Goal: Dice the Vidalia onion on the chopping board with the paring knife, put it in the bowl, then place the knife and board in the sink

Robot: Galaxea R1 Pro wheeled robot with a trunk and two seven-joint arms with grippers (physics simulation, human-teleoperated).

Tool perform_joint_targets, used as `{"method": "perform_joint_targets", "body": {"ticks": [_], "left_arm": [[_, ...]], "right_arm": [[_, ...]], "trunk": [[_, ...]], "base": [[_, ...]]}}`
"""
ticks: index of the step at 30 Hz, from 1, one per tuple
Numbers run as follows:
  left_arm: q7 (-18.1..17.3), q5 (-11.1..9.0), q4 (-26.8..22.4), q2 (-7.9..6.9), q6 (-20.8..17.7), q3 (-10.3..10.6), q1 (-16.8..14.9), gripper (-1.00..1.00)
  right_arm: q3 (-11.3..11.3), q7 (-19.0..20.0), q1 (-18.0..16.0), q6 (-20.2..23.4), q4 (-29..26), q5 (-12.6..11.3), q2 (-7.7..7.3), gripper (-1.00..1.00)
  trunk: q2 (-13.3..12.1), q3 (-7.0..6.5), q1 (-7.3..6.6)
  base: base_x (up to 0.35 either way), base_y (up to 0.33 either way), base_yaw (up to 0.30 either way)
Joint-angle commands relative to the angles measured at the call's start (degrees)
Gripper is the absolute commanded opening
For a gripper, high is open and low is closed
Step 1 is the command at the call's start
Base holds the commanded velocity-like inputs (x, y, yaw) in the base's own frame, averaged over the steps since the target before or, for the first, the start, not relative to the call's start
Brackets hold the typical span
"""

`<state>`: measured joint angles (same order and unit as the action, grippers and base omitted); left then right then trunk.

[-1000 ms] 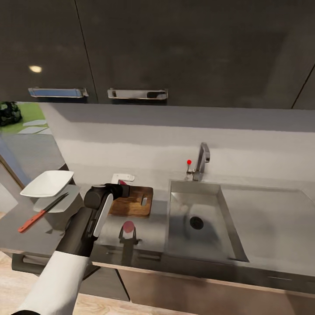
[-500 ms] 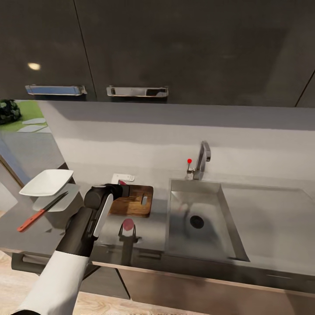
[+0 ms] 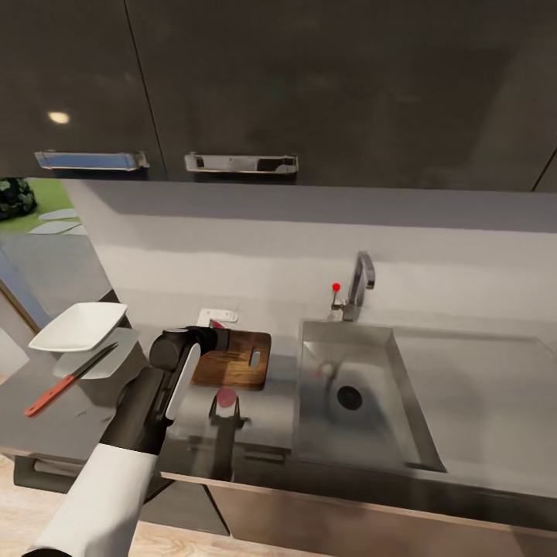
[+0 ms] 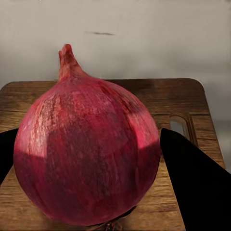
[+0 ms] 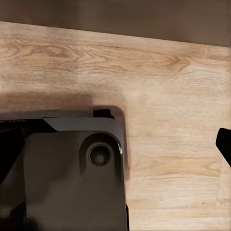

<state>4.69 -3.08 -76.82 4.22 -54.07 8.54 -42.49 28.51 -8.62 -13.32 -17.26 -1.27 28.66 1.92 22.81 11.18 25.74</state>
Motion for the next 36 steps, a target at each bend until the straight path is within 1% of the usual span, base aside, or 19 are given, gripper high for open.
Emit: {"method": "perform_joint_targets", "body": {"ticks": [1,17,30,36], "left_arm": [[0.49,-0.33,-0.03,-0.01,-0.24,0.07,-0.07,-1.00],[0.49,-0.32,0.73,-0.01,-0.24,0.07,-0.05,-1.00],[0.49,-0.34,1.12,-0.01,-0.24,0.07,-0.05,-1.00],[0.49,-0.34,1.14,-0.01,-0.24,0.07,-0.05,-1.00]], "right_arm": [[0.41,-0.27,-0.04,-0.14,0.04,0.61,0.01,1.00],[0.41,-0.15,-0.04,-0.22,0.04,0.68,-0.31,1.00],[0.41,-0.33,-0.04,-0.14,0.04,0.61,-0.24,1.00],[0.41,-0.33,-0.04,-0.14,0.04,0.61,-0.24,1.00]], "trunk": [[0.11,0.11,0.05],[0.11,0.11,0.05],[0.11,0.11,0.05],[0.11,0.38,0.05]], "base": [[0.099,0.000,0.000],[0.012,0.000,0.000],[0.000,0.000,0.000],[0.000,0.000,0.000]]}}
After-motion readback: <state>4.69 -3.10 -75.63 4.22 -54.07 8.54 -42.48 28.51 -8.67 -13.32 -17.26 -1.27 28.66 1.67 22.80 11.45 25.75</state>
